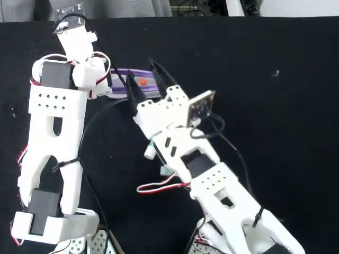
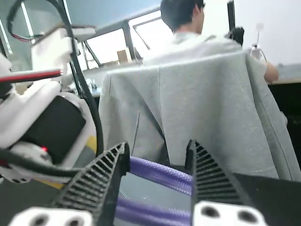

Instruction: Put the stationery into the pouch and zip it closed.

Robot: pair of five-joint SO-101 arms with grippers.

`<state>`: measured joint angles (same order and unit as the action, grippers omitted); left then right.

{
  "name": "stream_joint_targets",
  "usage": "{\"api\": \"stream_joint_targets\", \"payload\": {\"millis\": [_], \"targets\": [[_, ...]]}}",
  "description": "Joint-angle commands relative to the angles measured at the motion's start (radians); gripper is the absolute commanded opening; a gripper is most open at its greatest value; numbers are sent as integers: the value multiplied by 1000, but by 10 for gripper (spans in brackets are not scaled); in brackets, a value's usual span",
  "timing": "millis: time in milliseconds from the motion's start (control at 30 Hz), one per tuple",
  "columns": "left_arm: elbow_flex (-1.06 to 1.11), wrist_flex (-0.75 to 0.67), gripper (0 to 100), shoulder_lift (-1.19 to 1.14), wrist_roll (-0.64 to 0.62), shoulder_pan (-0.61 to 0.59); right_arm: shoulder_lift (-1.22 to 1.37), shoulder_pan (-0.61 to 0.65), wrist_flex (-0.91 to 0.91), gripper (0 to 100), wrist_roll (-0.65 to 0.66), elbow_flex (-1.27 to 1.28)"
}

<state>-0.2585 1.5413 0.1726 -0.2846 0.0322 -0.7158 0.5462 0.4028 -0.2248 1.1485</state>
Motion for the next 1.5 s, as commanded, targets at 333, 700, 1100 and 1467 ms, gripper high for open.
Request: {"api": "stream_joint_targets", "payload": {"millis": [333,700,1100,1467], "targets": [[-35,-26,29,12,-11,-77,-452,-149,-634,201,238,-196],[-25,-130,29,6,-11,-292,-676,-149,-1214,201,345,-346],[-36,-196,29,6,-11,-460,-272,-149,-1547,201,635,-392],[-27,-239,29,6,-6,-524,183,-71,-1533,201,710,-381]]}}
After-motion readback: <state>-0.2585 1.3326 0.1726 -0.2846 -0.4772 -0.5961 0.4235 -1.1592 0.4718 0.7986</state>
